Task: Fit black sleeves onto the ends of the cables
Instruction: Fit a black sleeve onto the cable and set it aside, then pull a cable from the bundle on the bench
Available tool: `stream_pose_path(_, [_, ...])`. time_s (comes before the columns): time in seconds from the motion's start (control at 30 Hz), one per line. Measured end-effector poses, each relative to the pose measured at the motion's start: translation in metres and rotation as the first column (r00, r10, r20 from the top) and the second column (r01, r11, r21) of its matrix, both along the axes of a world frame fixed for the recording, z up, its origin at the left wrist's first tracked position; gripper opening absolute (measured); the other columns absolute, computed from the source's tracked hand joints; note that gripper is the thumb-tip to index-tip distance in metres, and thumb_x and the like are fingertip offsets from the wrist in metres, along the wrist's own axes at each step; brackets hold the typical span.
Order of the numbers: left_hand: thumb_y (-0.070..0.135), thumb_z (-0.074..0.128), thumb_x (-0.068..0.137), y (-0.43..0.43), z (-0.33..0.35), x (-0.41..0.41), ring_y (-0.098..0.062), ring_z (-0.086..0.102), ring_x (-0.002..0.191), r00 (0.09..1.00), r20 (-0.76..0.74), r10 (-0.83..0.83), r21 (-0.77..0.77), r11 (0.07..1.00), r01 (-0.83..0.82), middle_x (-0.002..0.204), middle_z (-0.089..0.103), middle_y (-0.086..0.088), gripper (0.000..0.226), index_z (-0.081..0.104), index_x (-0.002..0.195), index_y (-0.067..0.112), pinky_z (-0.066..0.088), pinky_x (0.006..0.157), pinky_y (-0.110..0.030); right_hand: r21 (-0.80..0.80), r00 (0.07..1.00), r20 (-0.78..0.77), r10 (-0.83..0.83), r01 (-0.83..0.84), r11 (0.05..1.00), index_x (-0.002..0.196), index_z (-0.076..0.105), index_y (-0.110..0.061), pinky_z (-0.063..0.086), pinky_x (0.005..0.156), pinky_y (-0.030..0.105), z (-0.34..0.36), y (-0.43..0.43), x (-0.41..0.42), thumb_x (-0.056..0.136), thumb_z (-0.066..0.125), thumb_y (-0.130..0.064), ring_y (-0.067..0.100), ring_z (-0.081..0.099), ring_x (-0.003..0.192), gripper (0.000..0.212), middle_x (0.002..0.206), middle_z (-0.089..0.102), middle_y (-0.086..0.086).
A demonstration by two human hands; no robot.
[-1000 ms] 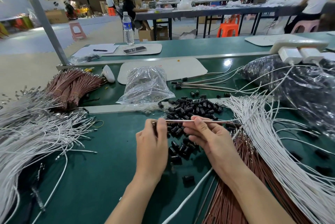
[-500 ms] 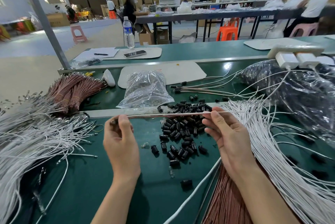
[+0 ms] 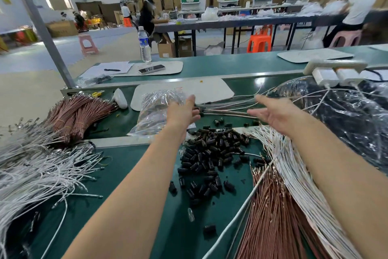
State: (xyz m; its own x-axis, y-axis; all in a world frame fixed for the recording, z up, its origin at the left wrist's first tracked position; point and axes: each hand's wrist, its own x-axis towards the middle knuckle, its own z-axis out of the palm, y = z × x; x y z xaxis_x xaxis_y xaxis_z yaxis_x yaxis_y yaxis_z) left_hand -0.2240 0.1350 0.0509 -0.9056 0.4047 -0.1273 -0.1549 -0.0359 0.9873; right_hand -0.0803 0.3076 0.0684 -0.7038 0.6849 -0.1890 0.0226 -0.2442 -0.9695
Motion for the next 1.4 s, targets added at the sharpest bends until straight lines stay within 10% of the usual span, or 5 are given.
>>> stream_pose_path(0.23, [0.027, 0.053, 0.104, -0.025, -0.029, 0.017, -0.012, 0.066, 0.076, 0.921, -0.303, -0.244, -0.369, 0.921, 0.123, 0.099, 0.068, -0.006, 0.035, 0.049, 0.134, 0.009, 0.059, 0.070, -0.025, 0.145, 0.994, -0.020, -0.110, 0.112, 0.983, 0.138, 0.051, -0.004, 0.061, 0.074, 0.023, -0.045, -0.004, 0.024, 0.106, 0.047, -0.009, 0.022, 0.074, 0.094, 0.032, 0.108, 0.073, 0.016])
stream_pose_path(0.53, [0.035, 0.052, 0.105, -0.015, -0.038, 0.090, -0.019, 0.060, 0.057, 0.504, -0.087, -0.860, -0.895, 0.289, 0.340, 0.090, 0.076, -0.015, 0.034, 0.069, 0.104, 0.006, 0.051, 0.052, -0.024, 0.249, 0.969, -0.142, -0.205, 0.235, 0.940, 0.109, 0.060, -0.023, 0.057, 0.064, 0.021, -0.043, -0.025, 0.033, 0.104, 0.043, -0.005, 0.011, 0.073, 0.074, 0.025, 0.098, 0.075, 0.008])
stream_pose_path(0.7, [0.041, 0.058, 0.101, 0.015, -0.047, 0.121, -0.033, 0.065, 0.079, 0.543, -0.214, -0.812, -0.924, 0.349, 0.158, 0.075, 0.058, -0.007, 0.037, 0.061, 0.092, 0.005, 0.057, 0.077, -0.041, 0.242, 0.942, -0.193, -0.274, 0.317, 0.917, 0.107, 0.063, -0.022, 0.054, 0.057, 0.018, -0.049, -0.038, 0.043, 0.103, 0.042, -0.005, 0.008, 0.071, 0.065, 0.027, 0.089, 0.075, 0.002])
stream_pose_path(0.93, [0.026, 0.058, 0.099, 0.031, -0.046, 0.127, -0.022, 0.052, 0.048, 0.601, -0.072, -0.796, -0.905, 0.305, 0.296, 0.058, 0.055, -0.005, 0.036, 0.054, 0.070, 0.006, 0.042, 0.046, -0.024, 0.225, 0.936, -0.171, -0.309, 0.343, 0.912, 0.105, 0.064, -0.019, 0.053, 0.054, 0.018, -0.063, -0.053, 0.056, 0.104, 0.043, -0.006, 0.005, 0.067, 0.059, 0.024, 0.086, 0.074, 0.001])
stream_pose_path(1.4, [0.020, 0.041, 0.108, -0.033, -0.006, 0.085, -0.011, 0.068, 0.061, 0.978, -0.124, -0.167, 0.052, 0.983, 0.174, 0.079, 0.076, -0.001, 0.016, 0.053, 0.108, 0.010, 0.056, 0.055, -0.021, 0.566, 0.972, -0.039, -0.230, 0.211, 0.797, 0.111, 0.061, -0.031, 0.045, 0.047, 0.016, -0.078, -0.086, 0.056, 0.104, 0.048, -0.015, 0.017, 0.054, 0.055, 0.022, 0.098, 0.066, -0.014])
